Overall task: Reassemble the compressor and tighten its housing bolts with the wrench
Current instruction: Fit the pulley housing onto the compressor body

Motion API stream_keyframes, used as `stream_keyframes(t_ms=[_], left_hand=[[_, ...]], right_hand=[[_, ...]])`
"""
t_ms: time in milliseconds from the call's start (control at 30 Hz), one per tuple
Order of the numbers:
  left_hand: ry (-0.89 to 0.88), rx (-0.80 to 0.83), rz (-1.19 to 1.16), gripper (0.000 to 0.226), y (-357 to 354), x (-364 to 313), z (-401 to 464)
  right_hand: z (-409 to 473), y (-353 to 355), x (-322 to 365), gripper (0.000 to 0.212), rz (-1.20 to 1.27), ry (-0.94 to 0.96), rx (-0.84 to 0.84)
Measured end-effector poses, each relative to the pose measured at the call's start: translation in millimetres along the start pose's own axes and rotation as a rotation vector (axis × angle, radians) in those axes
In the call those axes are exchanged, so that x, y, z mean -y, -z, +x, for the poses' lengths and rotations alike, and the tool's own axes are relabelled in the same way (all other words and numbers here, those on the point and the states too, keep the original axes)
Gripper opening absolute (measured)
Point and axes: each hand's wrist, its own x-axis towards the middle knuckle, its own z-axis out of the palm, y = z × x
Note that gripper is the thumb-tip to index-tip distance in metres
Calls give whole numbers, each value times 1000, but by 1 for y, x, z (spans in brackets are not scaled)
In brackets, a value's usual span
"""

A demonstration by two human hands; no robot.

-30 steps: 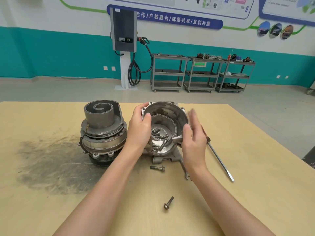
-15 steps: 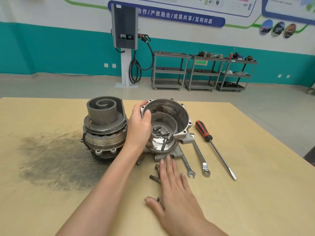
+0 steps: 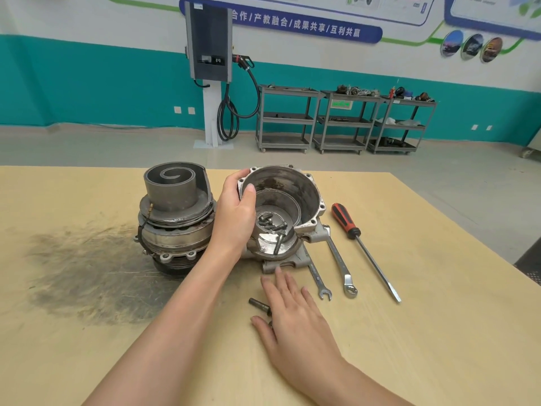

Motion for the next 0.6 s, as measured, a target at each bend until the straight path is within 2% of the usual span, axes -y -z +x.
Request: stream_keyframes(t_ms=[133,233,367,500,600], left_hand=[[29,-8,25,27,0,1,5],[48,-40,33,30,-5,-1,8],[126,-46,77,33,-18,-5,21],[288,-52,80,38,-32,-7,34],[344,-8,104,38,-46,-9,39]], right_hand=[[7,9,-6,32,-136,178,-279],[15,13,-14,17,-149,271,-297],[20,14,-20,24,-251,367,-312],[28,15,-26,18,-299,469,-315],[37,17,-29,10,-332,484,-370]])
